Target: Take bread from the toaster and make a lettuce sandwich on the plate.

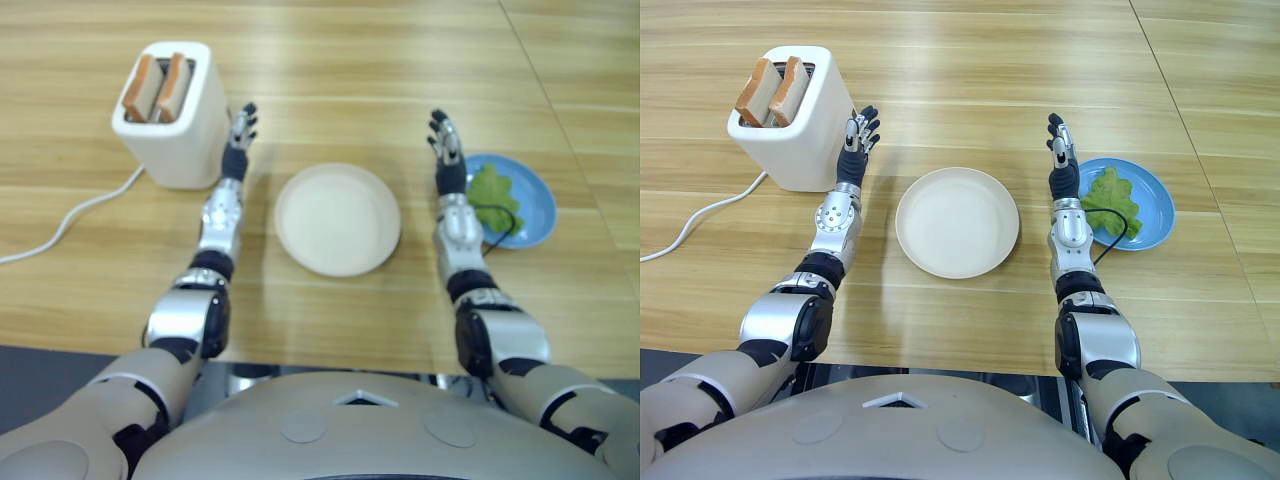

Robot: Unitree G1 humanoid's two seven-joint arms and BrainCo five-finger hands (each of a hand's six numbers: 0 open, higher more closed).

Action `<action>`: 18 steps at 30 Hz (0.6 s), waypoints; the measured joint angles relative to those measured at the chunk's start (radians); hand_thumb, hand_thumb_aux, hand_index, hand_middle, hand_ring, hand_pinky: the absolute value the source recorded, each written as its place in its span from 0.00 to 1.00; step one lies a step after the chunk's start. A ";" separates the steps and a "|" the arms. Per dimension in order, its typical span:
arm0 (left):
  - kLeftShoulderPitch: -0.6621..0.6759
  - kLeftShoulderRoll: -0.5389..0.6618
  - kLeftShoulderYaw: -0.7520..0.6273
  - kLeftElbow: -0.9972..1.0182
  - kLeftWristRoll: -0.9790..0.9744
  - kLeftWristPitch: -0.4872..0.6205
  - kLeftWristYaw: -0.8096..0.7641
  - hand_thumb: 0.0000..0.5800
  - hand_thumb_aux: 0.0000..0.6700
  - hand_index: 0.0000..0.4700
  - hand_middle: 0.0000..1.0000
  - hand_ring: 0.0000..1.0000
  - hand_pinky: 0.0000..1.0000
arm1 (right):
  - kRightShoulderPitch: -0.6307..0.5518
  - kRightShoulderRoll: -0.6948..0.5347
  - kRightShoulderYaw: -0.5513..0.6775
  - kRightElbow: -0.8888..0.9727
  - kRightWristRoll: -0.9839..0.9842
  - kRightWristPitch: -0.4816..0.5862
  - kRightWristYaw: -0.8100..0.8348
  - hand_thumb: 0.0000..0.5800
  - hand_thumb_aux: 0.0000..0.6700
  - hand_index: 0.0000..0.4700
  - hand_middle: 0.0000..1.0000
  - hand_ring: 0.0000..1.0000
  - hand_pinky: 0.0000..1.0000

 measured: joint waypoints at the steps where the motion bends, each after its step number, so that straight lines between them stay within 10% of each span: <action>1: 0.000 0.000 -0.003 0.000 0.003 0.000 0.005 0.00 0.00 0.00 0.00 0.00 0.00 | 0.000 0.000 0.000 0.000 0.000 0.000 0.000 0.00 0.00 0.00 0.00 0.00 0.00; 14: 0.015 0.000 -0.020 -0.037 0.019 -0.003 0.020 0.00 0.00 0.00 0.00 0.00 0.00 | 0.000 0.000 0.000 0.001 0.000 0.001 0.001 0.00 0.00 0.00 0.00 0.00 0.00; 18: 0.176 -0.002 -0.079 -0.502 0.044 0.022 0.000 0.00 0.00 0.00 0.00 0.00 0.00 | -0.003 -0.001 0.000 0.003 0.000 0.004 0.000 0.00 0.00 0.00 0.00 0.00 0.00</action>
